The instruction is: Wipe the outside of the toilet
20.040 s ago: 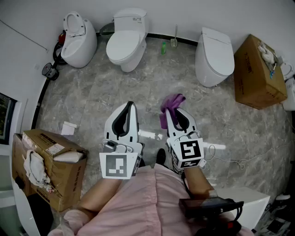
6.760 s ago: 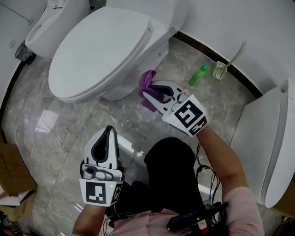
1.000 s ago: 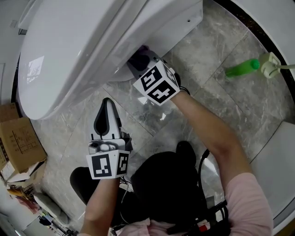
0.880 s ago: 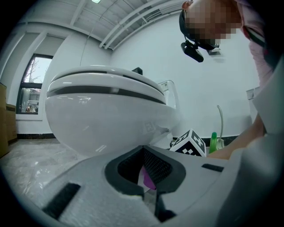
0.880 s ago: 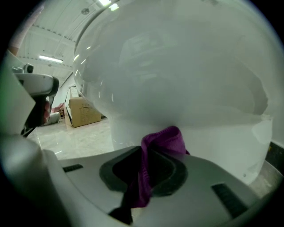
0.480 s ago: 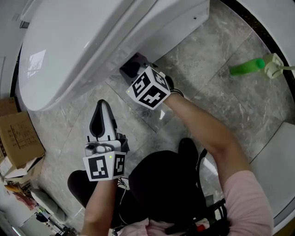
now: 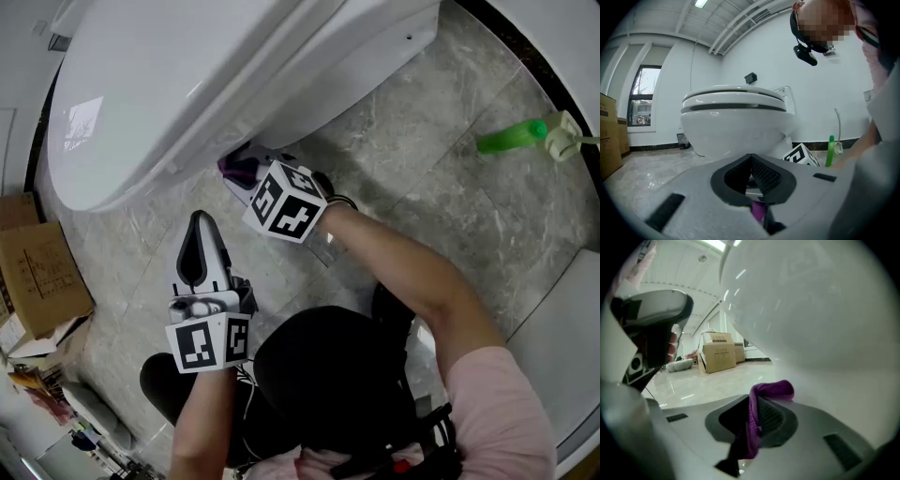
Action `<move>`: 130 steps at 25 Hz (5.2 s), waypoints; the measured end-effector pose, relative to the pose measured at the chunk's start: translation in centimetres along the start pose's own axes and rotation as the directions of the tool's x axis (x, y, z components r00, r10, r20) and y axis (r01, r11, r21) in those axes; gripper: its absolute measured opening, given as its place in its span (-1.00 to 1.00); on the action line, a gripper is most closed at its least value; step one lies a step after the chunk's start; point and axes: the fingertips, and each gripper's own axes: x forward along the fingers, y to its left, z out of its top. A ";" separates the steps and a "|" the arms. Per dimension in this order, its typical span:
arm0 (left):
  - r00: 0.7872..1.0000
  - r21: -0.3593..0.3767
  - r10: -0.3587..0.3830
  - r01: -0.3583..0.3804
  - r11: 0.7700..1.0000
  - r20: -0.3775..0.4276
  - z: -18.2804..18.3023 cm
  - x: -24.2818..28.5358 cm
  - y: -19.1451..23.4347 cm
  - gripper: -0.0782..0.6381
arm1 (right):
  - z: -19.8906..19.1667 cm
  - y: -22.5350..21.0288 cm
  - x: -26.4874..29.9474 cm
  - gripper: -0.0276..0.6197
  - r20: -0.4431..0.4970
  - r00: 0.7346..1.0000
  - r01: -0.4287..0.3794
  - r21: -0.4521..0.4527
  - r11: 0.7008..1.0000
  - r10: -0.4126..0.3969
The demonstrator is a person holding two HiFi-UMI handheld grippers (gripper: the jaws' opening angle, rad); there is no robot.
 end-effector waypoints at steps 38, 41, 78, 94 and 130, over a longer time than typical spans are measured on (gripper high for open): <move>0.971 0.026 -0.234 0.235 0.972 -0.053 -0.3 7.9 -12.1 -0.76 | -14.9 -28.3 -24.9 -0.73 -0.156 0.740 0.670 0.102 0.735 -0.654; 0.971 0.024 -0.230 0.232 0.972 -0.068 -0.9 8.1 -12.3 -0.76 | -15.5 -29.4 -24.2 -0.73 -0.164 0.744 0.667 0.114 0.737 -0.648; 0.989 0.004 -0.135 0.135 0.991 -0.054 -1.1 5.9 -9.6 -0.76 | -15.1 -22.8 -15.0 -0.74 -0.171 0.871 0.489 0.202 0.849 -0.461; 0.991 0.004 -0.132 0.132 0.991 -0.033 -0.9 4.4 -7.3 -0.76 | -14.3 -17.2 -10.4 -0.74 -0.176 0.911 0.404 0.194 0.894 -0.373; 0.998 0.006 -0.056 0.056 0.998 0.039 1.3 -3.9 1.9 -0.76 | -2.1 8.3 1.7 -0.73 0.044 0.969 -0.249 0.130 0.960 0.245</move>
